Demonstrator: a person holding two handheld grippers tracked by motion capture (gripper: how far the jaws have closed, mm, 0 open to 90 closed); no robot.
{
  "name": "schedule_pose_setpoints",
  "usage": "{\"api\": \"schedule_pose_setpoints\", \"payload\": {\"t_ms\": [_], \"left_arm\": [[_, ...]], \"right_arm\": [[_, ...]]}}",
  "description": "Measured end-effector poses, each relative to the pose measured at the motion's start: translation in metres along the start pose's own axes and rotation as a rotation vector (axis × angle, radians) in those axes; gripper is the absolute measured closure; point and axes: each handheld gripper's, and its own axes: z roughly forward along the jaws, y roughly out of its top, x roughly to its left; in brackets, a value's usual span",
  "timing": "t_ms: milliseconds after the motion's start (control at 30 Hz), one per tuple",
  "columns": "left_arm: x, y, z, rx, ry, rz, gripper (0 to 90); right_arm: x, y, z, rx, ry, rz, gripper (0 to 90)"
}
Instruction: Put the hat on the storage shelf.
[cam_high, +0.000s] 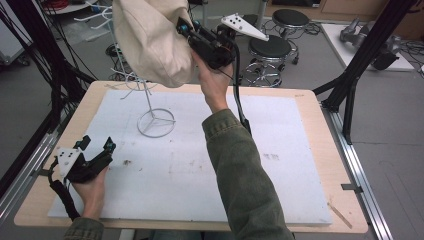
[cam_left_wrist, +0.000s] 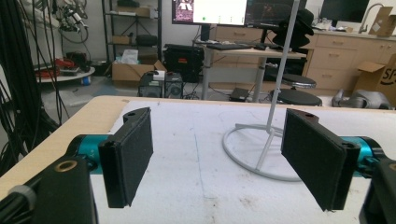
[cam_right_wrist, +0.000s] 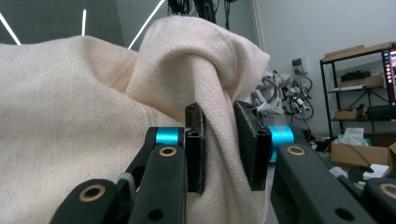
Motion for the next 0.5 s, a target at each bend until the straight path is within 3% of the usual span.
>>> {"api": "schedule_pose_setpoints", "payload": {"t_ms": [300,500], "left_arm": [[-0.001,-0.001,0.001,0.002,-0.001,0.002,25.2],[-0.001,-0.001,0.001,-0.002,-0.001,-0.001,25.2]], "right_arm": [[-0.004,-0.020,-0.007,0.033,0.017,-0.017,70.1],[-0.012,-0.030,-0.011,0.065,0.004,-0.008,67.5]]}}
